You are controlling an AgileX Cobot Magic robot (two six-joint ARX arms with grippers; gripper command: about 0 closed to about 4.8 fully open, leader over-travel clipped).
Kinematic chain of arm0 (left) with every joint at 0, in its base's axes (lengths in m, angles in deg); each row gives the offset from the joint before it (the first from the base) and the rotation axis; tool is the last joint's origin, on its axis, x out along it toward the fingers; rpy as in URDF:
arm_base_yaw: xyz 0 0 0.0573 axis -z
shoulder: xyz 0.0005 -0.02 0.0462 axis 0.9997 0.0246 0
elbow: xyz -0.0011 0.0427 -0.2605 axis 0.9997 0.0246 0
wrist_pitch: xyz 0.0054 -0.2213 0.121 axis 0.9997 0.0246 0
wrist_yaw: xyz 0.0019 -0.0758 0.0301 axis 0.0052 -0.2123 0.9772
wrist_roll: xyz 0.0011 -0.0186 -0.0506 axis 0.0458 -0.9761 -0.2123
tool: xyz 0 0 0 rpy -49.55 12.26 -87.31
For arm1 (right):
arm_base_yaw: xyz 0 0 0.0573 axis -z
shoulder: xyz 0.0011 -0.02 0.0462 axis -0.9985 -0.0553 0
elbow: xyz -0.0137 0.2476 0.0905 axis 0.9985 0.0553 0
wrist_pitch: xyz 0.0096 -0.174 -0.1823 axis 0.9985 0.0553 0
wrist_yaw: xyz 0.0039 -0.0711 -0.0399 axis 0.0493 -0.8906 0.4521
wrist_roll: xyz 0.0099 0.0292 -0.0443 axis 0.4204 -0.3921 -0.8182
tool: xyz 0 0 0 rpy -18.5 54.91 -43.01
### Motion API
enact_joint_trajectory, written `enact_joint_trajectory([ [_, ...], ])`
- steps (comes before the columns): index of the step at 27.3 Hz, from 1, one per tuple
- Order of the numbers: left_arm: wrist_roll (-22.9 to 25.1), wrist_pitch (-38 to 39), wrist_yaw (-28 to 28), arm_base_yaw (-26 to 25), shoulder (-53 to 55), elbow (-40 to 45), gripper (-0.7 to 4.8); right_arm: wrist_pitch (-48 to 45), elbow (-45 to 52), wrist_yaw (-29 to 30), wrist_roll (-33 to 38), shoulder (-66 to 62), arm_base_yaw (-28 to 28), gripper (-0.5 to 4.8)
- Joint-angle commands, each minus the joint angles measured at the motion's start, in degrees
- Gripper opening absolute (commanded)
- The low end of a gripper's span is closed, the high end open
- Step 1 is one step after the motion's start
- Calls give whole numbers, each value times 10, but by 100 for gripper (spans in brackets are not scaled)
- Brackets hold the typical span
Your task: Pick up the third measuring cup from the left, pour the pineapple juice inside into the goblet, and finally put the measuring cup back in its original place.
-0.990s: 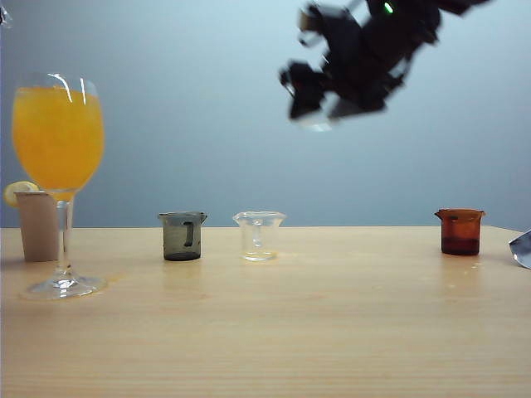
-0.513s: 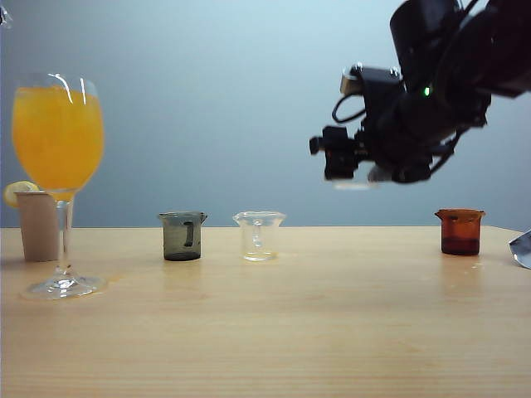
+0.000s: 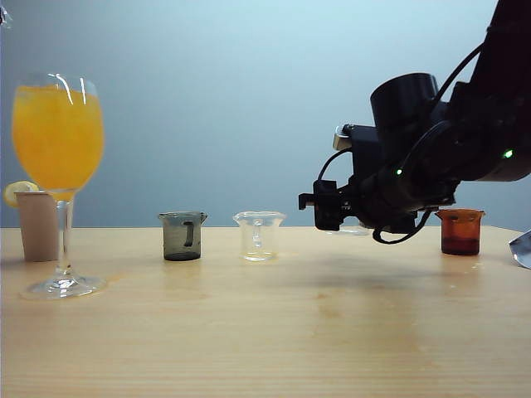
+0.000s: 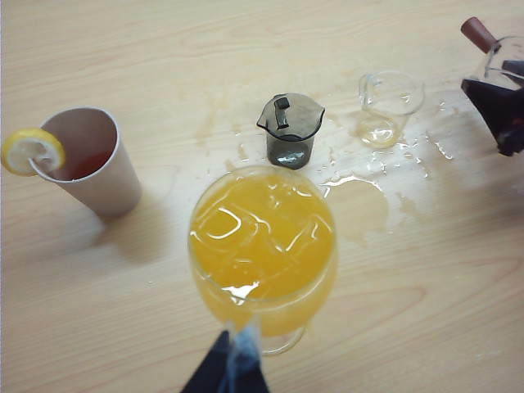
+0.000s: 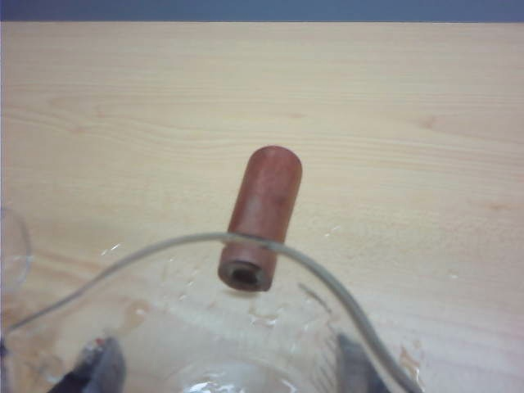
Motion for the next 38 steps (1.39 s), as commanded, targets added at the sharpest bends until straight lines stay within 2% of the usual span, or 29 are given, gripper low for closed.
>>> enact_joint_trajectory([
  [1,0,-5,-2,-1,-1,-2,-4,-17,-28,-1,-3,-20,5,198],
  [6,0,-5,-2,-1,-1,-2,-4,-19,-50,-3,-5,-51,7,198],
  [11,0,-5,-2,-1,-1,-2,-4,-20,-51,-7,-47,-61,8,198],
  [30,0,-5,-2,-1,-1,-2,-4,1,-57,1,-50,-73,19,208],
  [32,0,-5,-2,-1,-1,-2,-4,-1,-57,5,-49,-73,19,257],
  [33,0,-5,-2,-1,-1,-2,-4,-1,-57,5,-49,-73,19,336],
  [34,0,-5,-2,-1,-1,-2,-4,0,-57,5,-49,-73,19,386],
  [36,0,-5,-2,-1,-1,-2,-4,-1,-57,5,-49,-73,19,452],
  [38,0,-5,-2,-1,-1,-2,-4,-1,-57,7,-49,-73,19,455],
])
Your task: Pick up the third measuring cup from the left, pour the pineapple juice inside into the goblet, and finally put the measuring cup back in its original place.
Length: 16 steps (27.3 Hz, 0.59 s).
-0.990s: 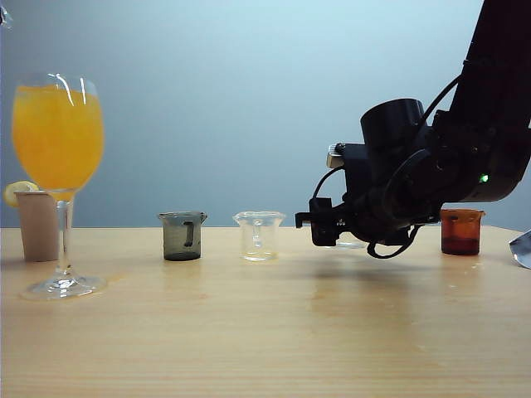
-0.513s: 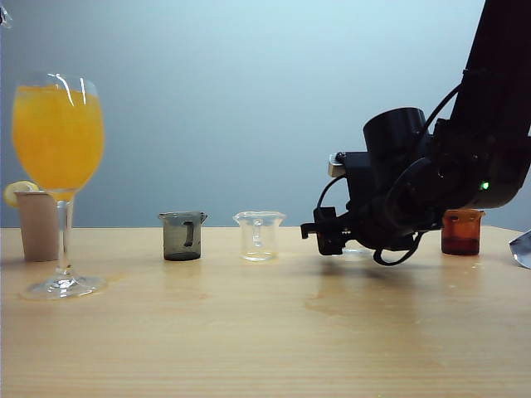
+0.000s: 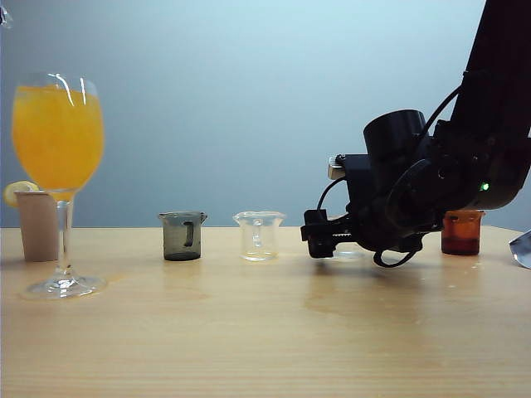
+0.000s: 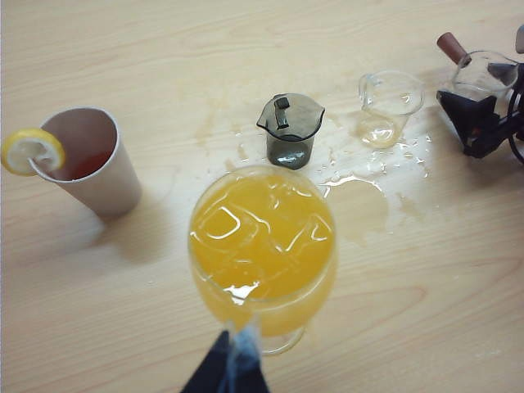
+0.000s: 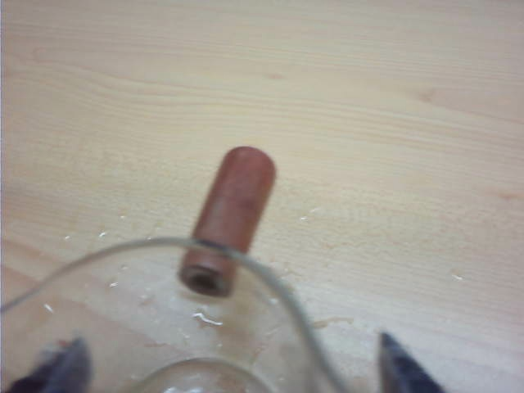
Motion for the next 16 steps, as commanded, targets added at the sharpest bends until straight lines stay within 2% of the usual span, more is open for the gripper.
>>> enact_joint_trajectory([
  [1,0,-5,-2,-1,-1,-2,-4,-9,-1,7,0,3,-1,455],
  [16,0,-5,-2,-1,-1,-2,-4,8,26,21,23,28,-1,455],
])
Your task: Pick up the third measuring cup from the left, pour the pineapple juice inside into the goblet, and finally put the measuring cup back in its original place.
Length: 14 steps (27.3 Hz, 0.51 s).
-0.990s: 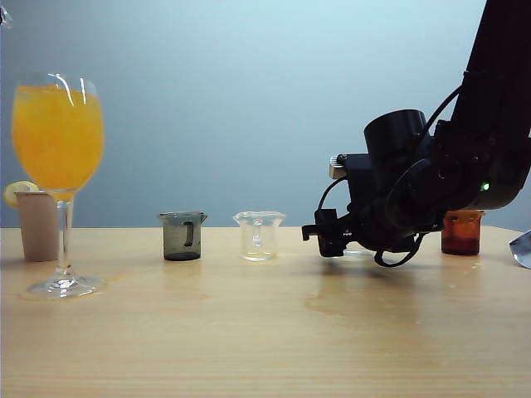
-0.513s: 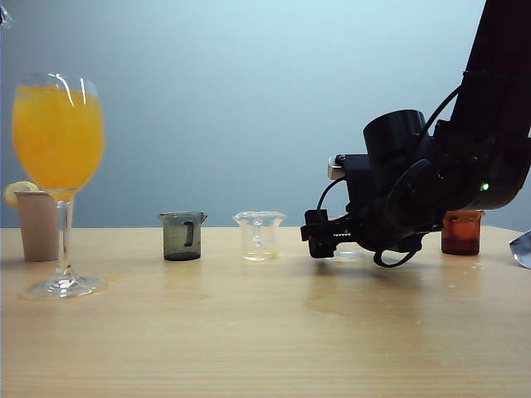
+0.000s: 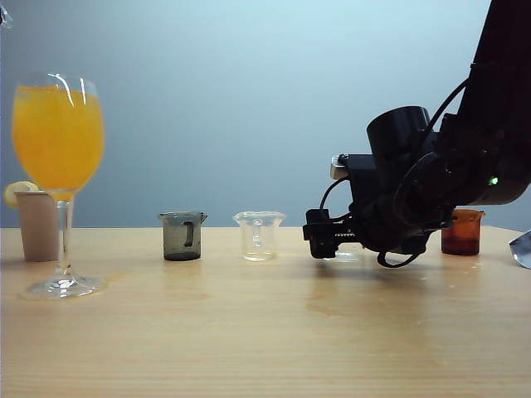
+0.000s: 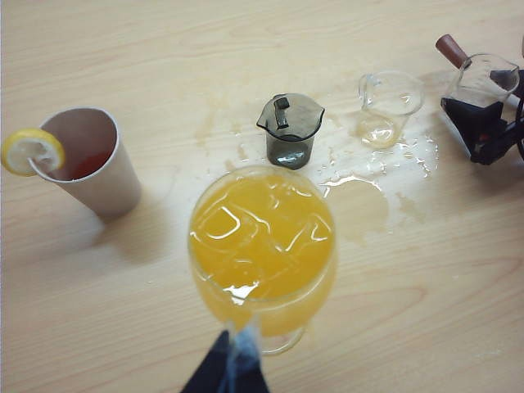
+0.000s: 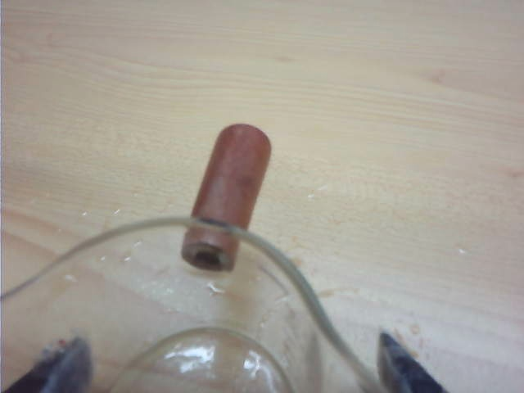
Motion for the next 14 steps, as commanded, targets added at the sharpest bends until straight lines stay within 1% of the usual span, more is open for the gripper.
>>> enact_joint_trajectory([
  [1,0,-5,-2,-1,-1,-2,-4,-6,9,12,9,15,0,455],
  [6,0,-5,-2,-1,-1,-2,-4,13,11,31,9,31,-1,454],
  [10,0,-5,-2,-1,-1,-2,-4,66,19,45,10,62,-1,452],
  [11,0,-5,-2,-1,-1,-2,-4,69,26,47,16,71,-1,433],
  [12,0,-5,-2,-1,-1,-2,-4,71,35,50,29,81,-1,399],
  [14,0,-5,-2,-1,-1,-2,-4,71,51,50,33,101,-1,356],
])
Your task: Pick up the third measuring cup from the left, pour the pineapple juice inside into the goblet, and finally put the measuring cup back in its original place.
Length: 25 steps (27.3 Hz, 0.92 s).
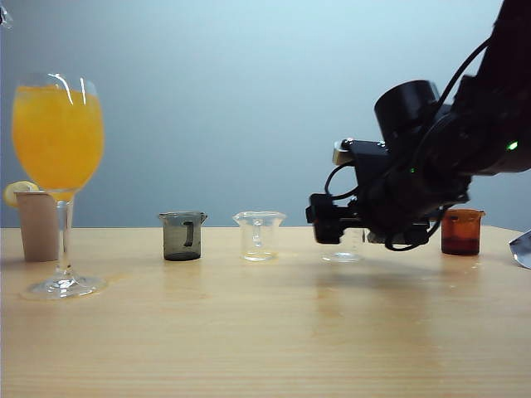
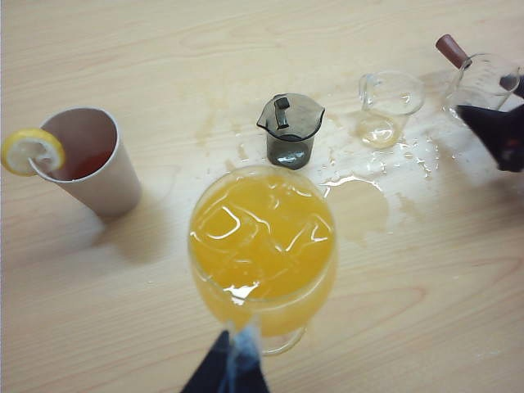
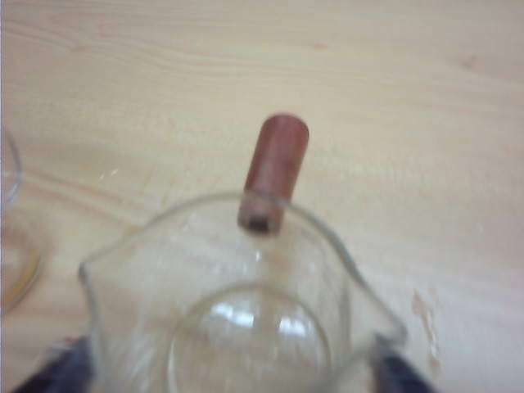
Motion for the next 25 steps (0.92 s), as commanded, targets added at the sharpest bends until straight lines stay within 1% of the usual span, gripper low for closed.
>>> enact_joint_trajectory([
  [1,0,-5,-2,-1,-1,-2,-4,-6,28,4,16,38,0,355],
  [5,0,-5,-2,-1,-1,-2,-4,-5,50,6,16,72,0,362],
  [8,0,-5,-2,-1,-1,-2,-4,20,62,25,17,105,-1,359],
  [9,0,-5,-2,-1,-1,-2,-4,34,66,33,19,119,-1,348],
  [10,0,-5,-2,-1,-1,-2,-4,46,70,38,20,132,-1,305],
  [11,0,-5,-2,-1,-1,-2,-4,61,74,46,20,146,-1,234],
  [12,10,-6,-1,-1,-1,-2,-4,85,78,54,20,165,-1,115],
  [13,34,-10,0,-1,-1,-2,-4,108,80,63,20,181,-1,22],
  [14,74,-20,0,-1,-1,-2,-4,136,80,69,18,198,-1,-8],
  [15,93,-29,-1,-1,-1,-2,-4,169,80,74,18,220,-1,-3],
  [16,102,-39,-1,-1,-1,-2,-4,195,80,77,18,238,-1,-3],
  [18,101,-55,-2,-1,-1,-2,-4,292,80,86,18,325,-1,-3],
  [19,101,-54,-2,-1,-1,-2,-4,311,80,88,18,348,-1,-3],
  [22,101,-61,-5,0,-1,-2,-4,408,80,89,1,485,-1,-3],
  [23,100,-66,-2,0,0,-2,-2,431,80,89,-9,516,-1,-3],
  [25,72,-68,-4,0,0,-2,-3,468,80,89,-18,563,-1,-3],
])
